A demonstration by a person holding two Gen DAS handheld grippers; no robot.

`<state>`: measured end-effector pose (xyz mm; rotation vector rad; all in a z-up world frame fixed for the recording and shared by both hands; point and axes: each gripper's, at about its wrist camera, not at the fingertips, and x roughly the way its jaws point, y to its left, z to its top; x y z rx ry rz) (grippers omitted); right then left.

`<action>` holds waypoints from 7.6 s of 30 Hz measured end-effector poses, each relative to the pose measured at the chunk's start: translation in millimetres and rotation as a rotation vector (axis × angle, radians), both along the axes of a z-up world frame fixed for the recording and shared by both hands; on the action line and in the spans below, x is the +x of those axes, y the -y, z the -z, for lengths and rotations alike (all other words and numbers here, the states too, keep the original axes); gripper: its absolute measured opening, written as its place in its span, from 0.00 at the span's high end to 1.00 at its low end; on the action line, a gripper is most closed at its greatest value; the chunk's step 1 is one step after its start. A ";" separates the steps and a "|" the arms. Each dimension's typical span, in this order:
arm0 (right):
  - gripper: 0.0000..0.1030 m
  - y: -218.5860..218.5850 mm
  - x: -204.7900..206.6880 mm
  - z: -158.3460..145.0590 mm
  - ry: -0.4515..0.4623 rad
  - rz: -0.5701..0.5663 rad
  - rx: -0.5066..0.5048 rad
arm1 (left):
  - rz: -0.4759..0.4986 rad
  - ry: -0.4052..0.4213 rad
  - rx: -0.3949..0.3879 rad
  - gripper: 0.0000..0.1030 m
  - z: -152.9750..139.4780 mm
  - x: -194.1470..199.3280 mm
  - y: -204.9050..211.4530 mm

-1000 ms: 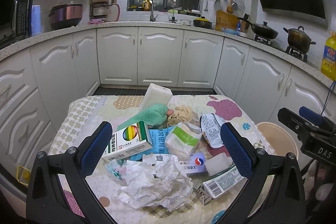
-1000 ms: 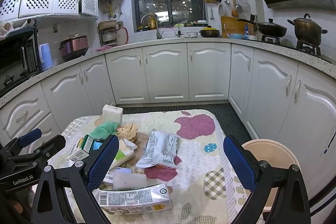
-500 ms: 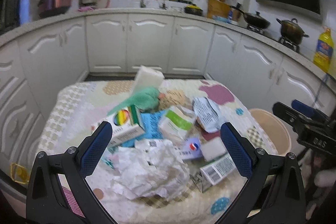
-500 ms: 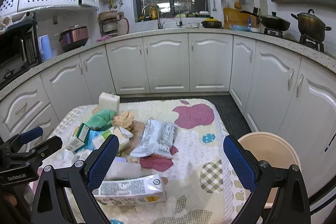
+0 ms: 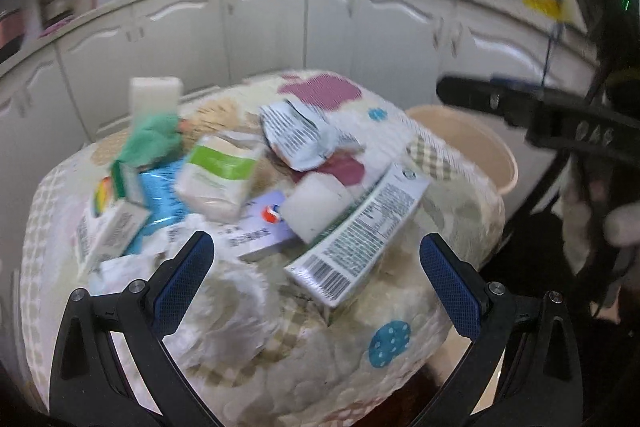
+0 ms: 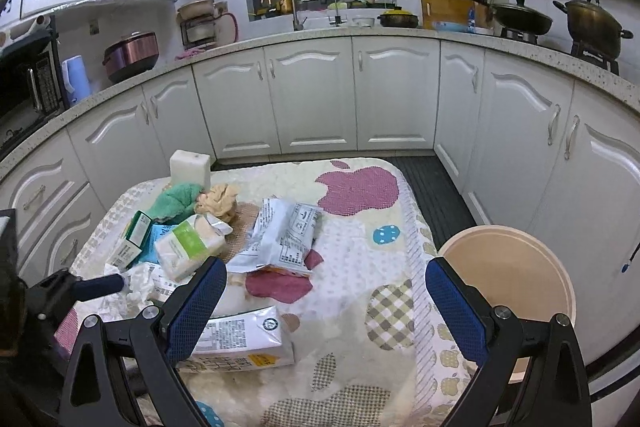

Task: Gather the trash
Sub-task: 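Lower the left gripper onto the white milk carton and close, then lift the carton with the left gripper while the right gripper approaches the white foam block, then close the right gripper on the white foam block while the left holds the carton, then carry both items over the beige bucket and open both grippers, then move both open grippers back over the trash on the quilt, then lower the right gripper onto the crumpled white tissue and close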

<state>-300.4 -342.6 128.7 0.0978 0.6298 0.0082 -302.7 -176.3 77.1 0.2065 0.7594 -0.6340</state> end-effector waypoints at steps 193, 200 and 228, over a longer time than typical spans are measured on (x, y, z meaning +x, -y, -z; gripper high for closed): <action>0.19 -34.5 16.1 -5.6 -0.001 -0.069 0.050 | -0.359 -0.005 -0.272 0.36 -49.9 -0.7 -89.8; 0.18 -50.1 14.7 -4.1 -0.004 -0.101 0.043 | -0.387 -0.036 -0.287 0.36 -40.3 -8.7 -127.2; 0.18 -165.5 42.6 75.1 -0.243 -0.491 0.100 | -0.525 -0.143 -0.315 0.35 2.1 -4.0 -211.3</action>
